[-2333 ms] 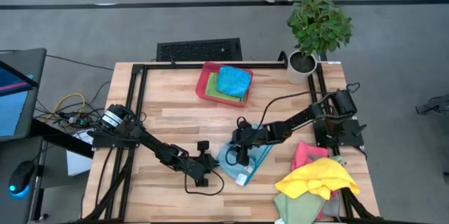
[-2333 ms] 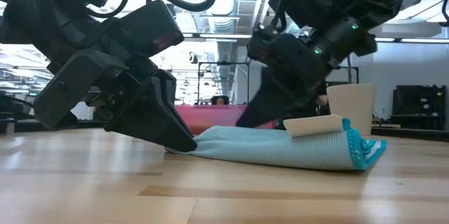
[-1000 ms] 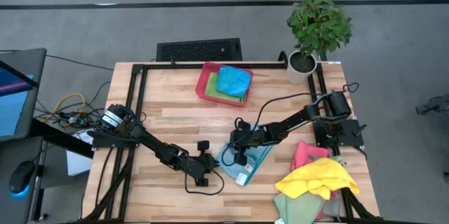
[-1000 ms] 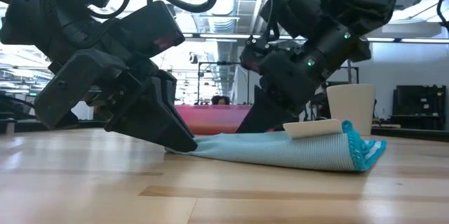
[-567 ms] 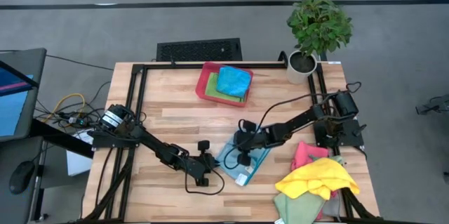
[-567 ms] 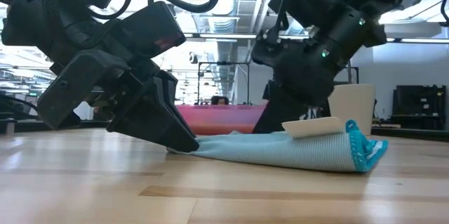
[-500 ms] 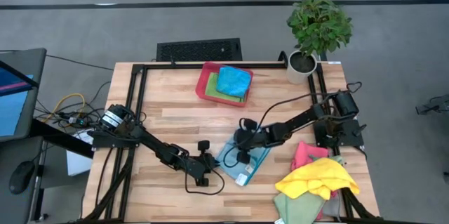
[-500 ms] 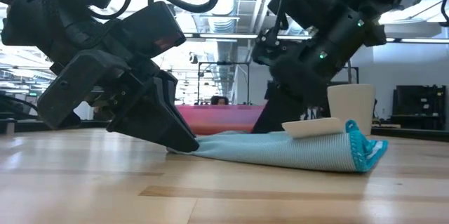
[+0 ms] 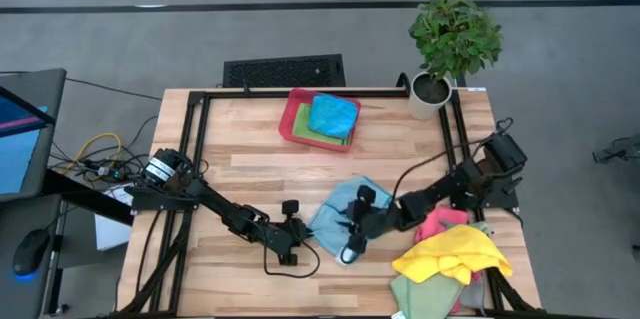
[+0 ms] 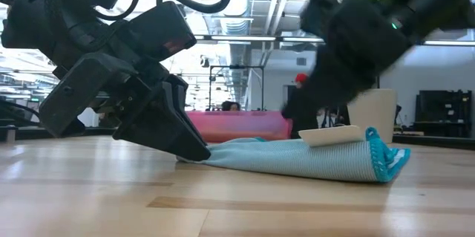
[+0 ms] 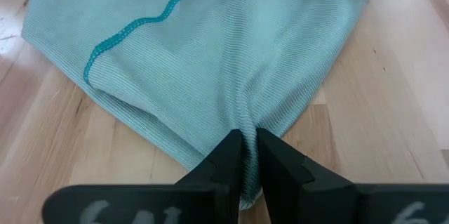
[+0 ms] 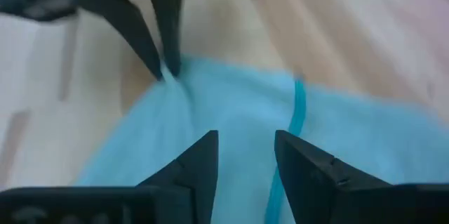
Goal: Fold microfiber towels
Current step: Fold the light blue microfiber cloth
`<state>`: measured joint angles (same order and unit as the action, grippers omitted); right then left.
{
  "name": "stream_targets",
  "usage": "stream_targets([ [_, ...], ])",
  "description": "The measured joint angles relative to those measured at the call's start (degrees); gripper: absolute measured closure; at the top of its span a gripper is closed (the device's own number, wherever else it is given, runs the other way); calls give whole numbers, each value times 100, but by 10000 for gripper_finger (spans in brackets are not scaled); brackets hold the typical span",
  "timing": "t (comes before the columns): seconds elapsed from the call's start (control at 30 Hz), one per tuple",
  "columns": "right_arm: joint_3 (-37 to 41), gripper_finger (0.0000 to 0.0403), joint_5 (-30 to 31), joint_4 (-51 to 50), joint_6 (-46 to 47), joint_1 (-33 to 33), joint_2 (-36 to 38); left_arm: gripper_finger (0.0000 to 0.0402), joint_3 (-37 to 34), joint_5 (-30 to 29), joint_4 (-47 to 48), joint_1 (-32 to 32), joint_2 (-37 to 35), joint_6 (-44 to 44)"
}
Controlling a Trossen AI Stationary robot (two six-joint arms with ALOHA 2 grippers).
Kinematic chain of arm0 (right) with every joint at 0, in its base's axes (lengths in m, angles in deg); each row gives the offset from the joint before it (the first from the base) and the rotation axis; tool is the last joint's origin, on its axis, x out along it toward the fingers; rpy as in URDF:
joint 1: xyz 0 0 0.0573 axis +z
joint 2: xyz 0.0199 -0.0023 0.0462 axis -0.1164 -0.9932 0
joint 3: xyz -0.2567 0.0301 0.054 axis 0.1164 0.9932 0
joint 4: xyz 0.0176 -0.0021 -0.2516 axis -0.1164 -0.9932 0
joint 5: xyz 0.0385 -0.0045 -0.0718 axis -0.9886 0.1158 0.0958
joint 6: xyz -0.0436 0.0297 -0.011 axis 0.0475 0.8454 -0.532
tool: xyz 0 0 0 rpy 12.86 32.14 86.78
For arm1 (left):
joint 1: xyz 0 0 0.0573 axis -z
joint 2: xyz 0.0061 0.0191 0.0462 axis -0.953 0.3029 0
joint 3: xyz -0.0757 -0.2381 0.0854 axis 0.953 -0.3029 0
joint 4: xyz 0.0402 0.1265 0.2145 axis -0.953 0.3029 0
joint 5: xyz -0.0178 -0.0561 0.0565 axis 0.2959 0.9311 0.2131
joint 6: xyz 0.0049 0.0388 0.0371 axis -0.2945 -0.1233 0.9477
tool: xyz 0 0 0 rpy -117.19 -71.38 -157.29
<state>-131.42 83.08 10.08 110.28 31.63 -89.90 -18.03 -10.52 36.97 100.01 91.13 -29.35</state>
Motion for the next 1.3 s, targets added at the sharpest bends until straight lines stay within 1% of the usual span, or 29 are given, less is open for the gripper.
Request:
stream_targets([
  [0.17,66,244,83,12,750,412,-455,367,-2,-1,-30,0,0,-2],
  [0.27,48,247,472,-77,1047,634,-585,367,-2,35,-74,1,0,-45],
  [0.37,52,250,900,-171,1070,803,-618,367,-2,39,-109,2,2,-105],
  [0.43,73,252,994,-237,1014,844,-529,367,-2,40,-132,0,4,-107],
  [0.53,76,255,1087,-251,828,893,-157,367,-4,57,-186,7,5,-109],
  [0.67,68,262,1604,-656,759,1145,214,367,-4,64,-224,7,7,-114],
  [0.77,69,268,1979,-1007,1083,1368,268,367,-4,64,-230,7,7,-121],
  [0.87,69,273,2019,-1257,1526,1545,73,367,-4,89,-240,7,7,-125],
  [1.07,70,281,2130,-1931,2712,1774,-396,367,-4,165,-260,7,7,-124],
  [1.2,70,281,2143,-1951,2794,1819,-430,367,-4,170,-264,7,7,-125],
  [1.3,70,279,2127,-1974,2553,1831,-133,367,-4,170,-269,7,7,-125],
])
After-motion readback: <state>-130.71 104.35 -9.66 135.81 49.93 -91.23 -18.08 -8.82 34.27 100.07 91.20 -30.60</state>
